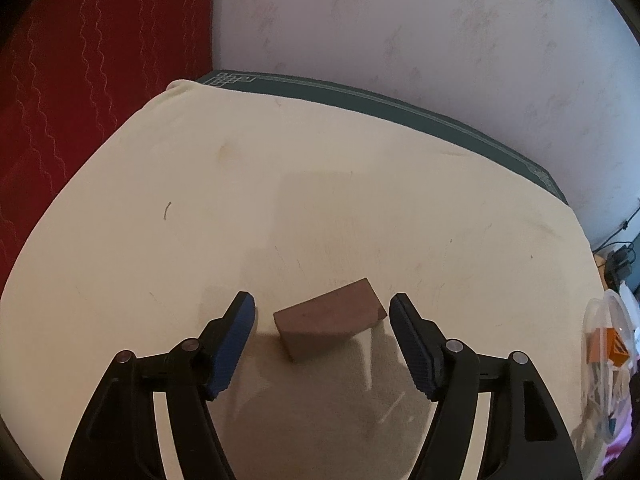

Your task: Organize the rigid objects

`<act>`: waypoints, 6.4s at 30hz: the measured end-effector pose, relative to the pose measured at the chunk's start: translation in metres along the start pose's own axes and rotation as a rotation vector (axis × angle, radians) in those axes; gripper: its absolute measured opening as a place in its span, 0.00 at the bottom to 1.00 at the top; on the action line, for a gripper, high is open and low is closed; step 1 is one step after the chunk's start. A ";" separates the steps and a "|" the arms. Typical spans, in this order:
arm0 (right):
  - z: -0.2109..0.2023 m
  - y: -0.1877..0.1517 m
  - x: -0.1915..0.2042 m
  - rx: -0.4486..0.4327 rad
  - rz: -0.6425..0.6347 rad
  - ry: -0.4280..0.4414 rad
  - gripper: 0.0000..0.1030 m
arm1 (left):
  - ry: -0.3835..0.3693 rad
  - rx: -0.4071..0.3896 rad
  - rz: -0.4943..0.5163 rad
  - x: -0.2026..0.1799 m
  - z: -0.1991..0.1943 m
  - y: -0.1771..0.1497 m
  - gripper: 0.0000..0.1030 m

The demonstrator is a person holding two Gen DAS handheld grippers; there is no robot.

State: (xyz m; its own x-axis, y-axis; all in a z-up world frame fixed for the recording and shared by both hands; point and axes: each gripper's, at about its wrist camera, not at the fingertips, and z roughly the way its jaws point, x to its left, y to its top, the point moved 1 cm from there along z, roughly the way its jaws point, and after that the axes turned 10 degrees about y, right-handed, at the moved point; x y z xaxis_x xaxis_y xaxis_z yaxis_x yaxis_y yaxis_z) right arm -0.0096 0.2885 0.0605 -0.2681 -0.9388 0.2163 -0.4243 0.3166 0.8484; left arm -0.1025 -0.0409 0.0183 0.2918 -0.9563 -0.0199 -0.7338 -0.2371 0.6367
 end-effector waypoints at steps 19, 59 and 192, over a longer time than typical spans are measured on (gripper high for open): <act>-0.002 -0.005 -0.002 -0.016 0.016 0.018 0.81 | 0.050 0.008 0.045 -0.012 0.014 -0.009 0.63; -0.029 0.009 -0.076 -0.084 0.155 -0.117 0.83 | -0.122 -0.116 0.227 -0.071 -0.058 -0.024 0.63; -0.058 -0.014 -0.050 0.038 -0.091 -0.050 1.00 | -0.183 -0.368 0.570 -0.181 -0.155 -0.102 0.97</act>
State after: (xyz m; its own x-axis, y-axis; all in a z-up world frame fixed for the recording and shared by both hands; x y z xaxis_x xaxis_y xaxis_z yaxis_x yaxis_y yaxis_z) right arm 0.0598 0.3230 0.0656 -0.2696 -0.9562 0.1142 -0.4810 0.2365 0.8442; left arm 0.0147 0.1825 0.0765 -0.2082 -0.9355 0.2856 -0.4773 0.3520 0.8052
